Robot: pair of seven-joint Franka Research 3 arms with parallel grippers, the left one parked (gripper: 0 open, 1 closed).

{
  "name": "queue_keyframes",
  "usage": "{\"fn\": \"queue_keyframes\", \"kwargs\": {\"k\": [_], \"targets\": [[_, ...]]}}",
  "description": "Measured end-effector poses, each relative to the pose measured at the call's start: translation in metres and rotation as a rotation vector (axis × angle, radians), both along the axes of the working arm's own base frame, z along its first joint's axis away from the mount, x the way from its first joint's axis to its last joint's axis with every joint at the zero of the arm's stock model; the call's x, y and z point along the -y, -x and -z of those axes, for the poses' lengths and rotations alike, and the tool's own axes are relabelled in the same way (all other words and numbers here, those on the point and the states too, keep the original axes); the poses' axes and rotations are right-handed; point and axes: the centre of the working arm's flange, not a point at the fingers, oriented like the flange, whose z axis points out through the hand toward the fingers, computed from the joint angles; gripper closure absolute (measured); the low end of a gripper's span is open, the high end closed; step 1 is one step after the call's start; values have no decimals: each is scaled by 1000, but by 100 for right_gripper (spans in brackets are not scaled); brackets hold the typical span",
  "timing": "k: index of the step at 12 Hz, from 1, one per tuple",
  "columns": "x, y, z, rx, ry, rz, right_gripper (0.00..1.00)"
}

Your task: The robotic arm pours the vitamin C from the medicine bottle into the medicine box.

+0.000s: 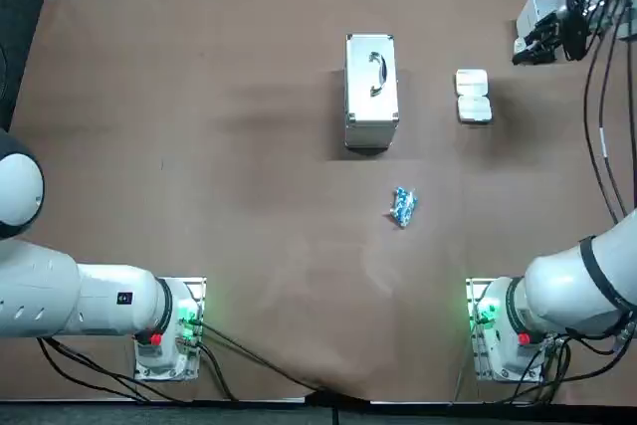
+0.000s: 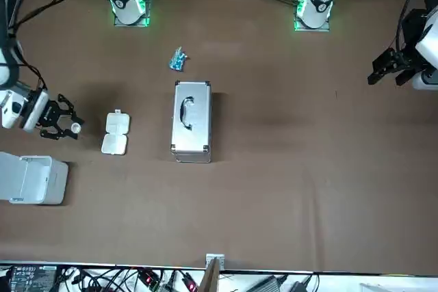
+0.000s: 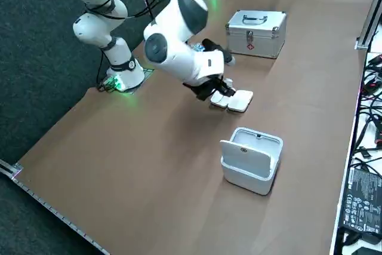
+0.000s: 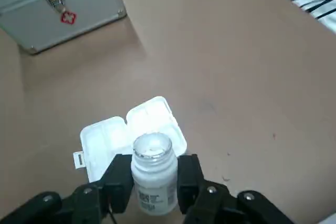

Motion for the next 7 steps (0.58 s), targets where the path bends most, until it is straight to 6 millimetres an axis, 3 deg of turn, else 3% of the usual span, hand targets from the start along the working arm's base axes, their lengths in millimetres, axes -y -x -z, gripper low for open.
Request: {"fn": "queue_keyframes", "kwargs": {"k": [3, 7], "targets": [[28, 17, 8, 67, -83, 45, 53], [41, 40, 37, 160, -187, 119, 53]]}}
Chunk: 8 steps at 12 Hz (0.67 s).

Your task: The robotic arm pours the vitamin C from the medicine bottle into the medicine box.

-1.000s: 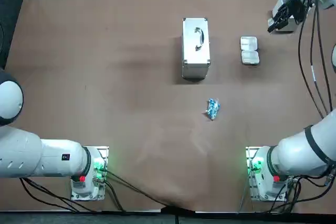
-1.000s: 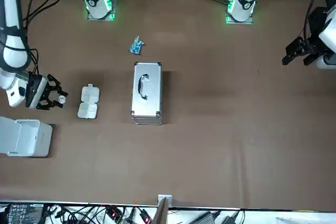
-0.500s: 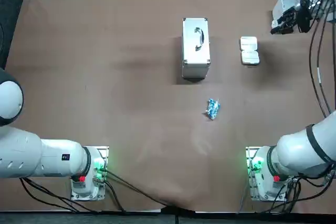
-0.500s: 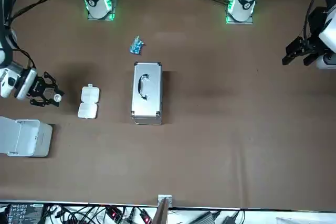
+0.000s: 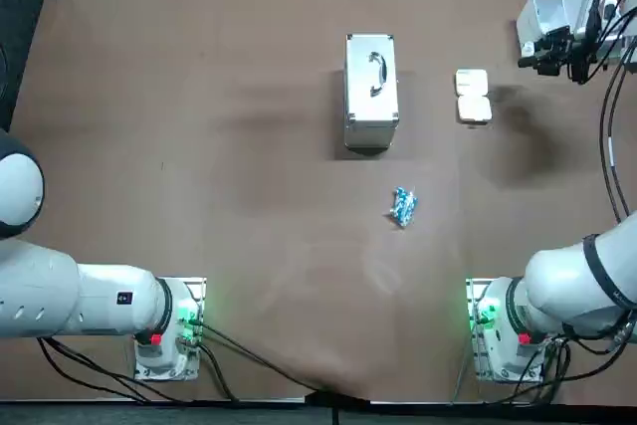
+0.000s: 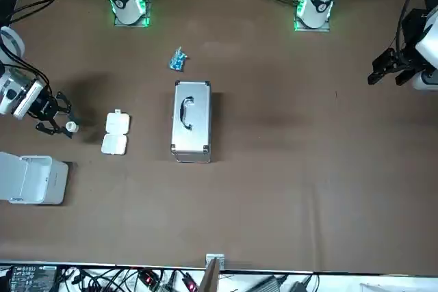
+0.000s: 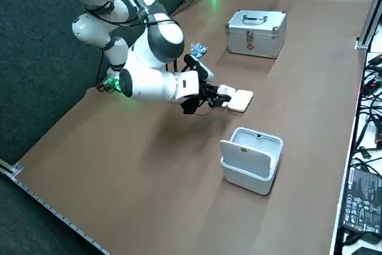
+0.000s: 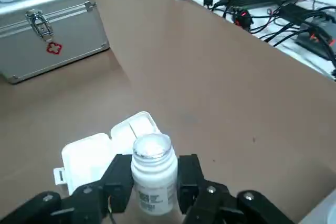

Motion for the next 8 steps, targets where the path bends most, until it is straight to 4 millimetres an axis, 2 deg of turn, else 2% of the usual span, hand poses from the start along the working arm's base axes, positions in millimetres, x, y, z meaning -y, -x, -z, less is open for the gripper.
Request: {"fn": "queue_keyframes", "kwargs": {"k": [4, 8], "targets": [[15, 18, 27, 91, -67, 51, 52], [18, 30, 73, 140, -107, 60, 52]]}}
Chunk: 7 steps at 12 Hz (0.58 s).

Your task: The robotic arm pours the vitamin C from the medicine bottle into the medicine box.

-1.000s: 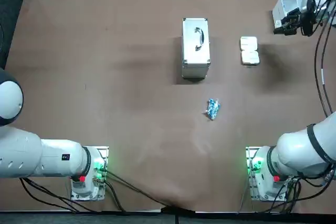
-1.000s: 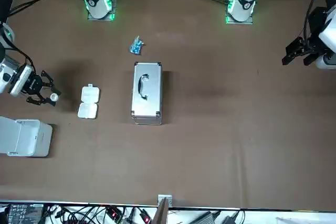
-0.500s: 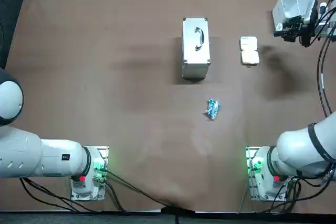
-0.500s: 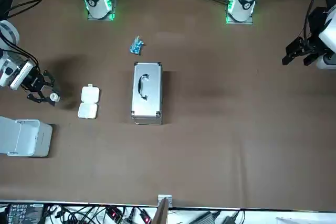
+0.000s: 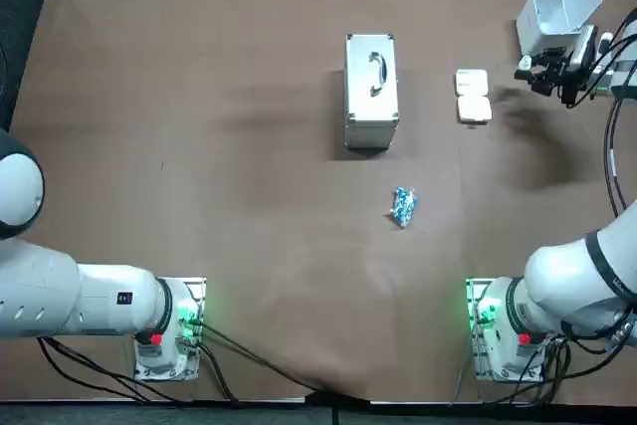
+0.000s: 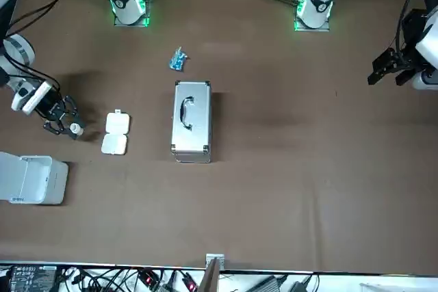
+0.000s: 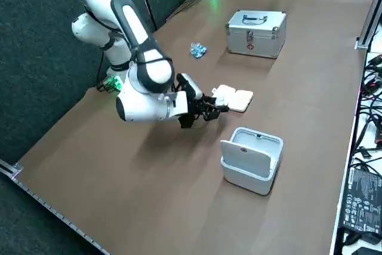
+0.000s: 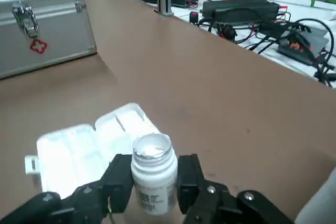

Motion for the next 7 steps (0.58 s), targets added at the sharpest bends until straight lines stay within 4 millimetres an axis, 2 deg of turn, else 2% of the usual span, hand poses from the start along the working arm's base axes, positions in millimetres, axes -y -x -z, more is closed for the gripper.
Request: {"fn": "queue_keyframes", "kwargs": {"k": [4, 7], "targets": [[1, 21, 39, 8, -47, 10, 52], [1, 33, 59, 17, -93, 35, 52]]}}
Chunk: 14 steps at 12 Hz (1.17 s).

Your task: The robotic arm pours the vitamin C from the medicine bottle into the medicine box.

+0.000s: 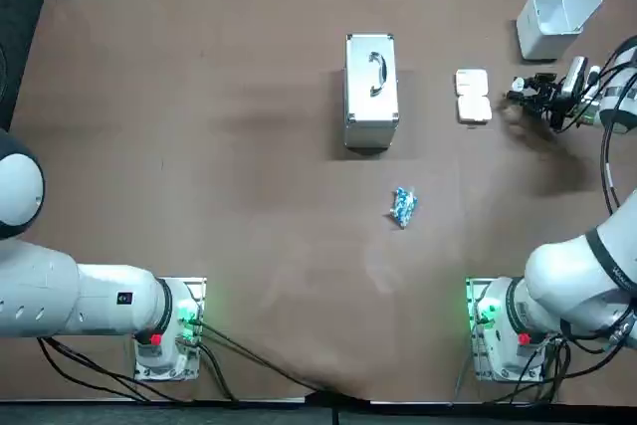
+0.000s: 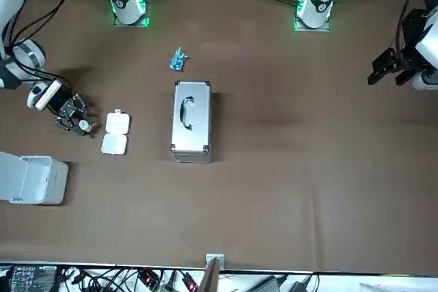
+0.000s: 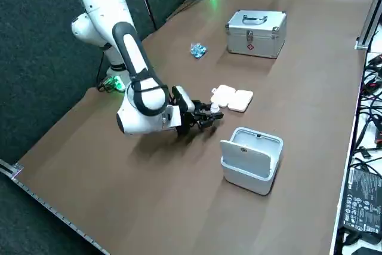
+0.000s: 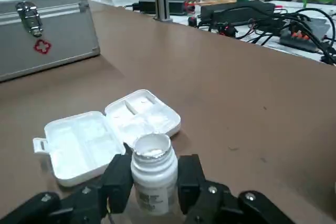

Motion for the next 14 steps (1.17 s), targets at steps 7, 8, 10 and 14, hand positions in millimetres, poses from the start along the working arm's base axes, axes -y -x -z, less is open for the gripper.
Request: {"fn": "queue_keyframes", "kwargs": {"k": [7, 8, 10, 14], "targets": [[5, 4, 23, 0, -26, 39, 51], [5, 5, 26, -4, -27, 41, 51], [5, 8, 33, -15, -34, 51, 51], [5, 12, 44, -26, -50, 71, 51]]}}
